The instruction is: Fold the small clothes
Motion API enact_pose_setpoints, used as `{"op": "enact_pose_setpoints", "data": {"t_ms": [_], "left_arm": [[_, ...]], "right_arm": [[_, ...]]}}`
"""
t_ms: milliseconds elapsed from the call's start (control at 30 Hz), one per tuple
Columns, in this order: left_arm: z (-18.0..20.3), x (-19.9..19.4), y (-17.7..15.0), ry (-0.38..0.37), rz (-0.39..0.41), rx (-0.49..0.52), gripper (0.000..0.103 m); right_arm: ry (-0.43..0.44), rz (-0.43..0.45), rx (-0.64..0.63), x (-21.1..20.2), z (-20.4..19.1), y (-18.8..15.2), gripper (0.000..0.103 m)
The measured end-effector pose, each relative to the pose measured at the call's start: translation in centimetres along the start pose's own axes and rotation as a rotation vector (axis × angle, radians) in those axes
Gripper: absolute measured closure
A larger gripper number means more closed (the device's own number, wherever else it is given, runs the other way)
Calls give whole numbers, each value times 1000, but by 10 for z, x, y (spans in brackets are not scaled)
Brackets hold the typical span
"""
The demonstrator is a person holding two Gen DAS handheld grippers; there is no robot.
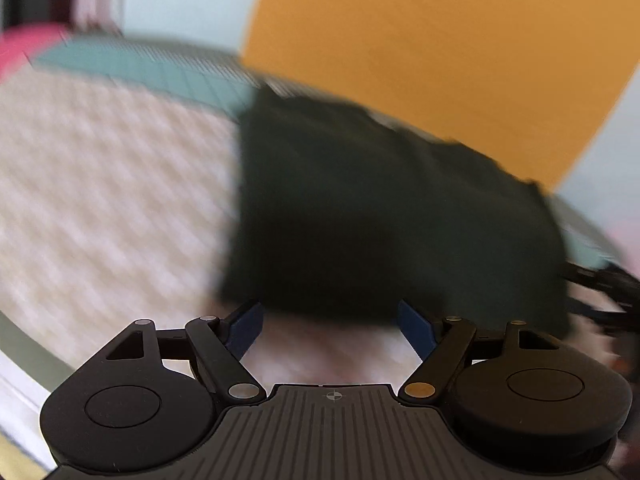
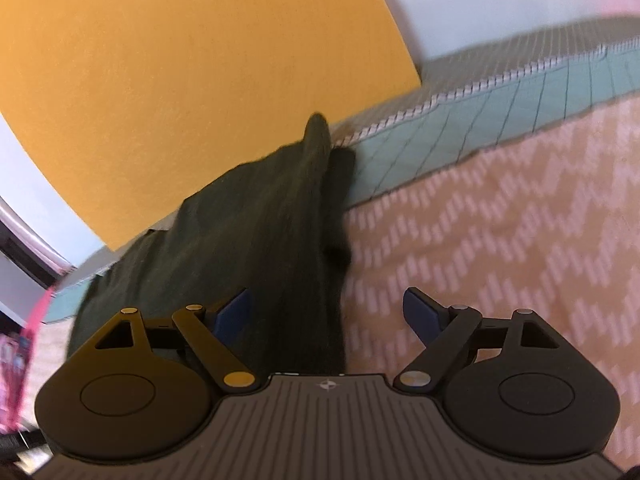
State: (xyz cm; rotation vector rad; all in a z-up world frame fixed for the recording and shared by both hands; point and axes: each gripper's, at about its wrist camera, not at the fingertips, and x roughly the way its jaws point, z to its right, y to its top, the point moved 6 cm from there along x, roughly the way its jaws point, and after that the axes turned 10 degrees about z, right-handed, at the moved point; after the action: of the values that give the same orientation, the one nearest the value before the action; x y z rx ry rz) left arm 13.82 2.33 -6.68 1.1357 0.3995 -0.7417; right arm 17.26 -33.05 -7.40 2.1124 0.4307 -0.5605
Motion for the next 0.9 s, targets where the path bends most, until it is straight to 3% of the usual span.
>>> {"op": "enact_pose_setpoints", "data": {"t_ms": [67,167,367,533,600,733,900], "left_arm": [[8,10,-11,-89,-37,-75,0],[13,29,-15,-140,-71,-171,0],[26,53,-3,-143,-26,-230,0],[47,67,5,-27,-44,-125,0],[54,73,6,23,-55,-91,0],[68,81,5,121,-71,-13,0],[83,89,-1,164,-52,116,0]], "right_arm": [[22,-4,28,1,1,-1,15],[78,-25,71,3,0,1,15],[176,-57,92,23,-6,5,14],[190,-68,63,49,-20,7,23],[159,-51,10,56,-26,8,32],[139,-58,5,61,-31,7,70],[138,-20,-11,46,-55,14,75]]}}
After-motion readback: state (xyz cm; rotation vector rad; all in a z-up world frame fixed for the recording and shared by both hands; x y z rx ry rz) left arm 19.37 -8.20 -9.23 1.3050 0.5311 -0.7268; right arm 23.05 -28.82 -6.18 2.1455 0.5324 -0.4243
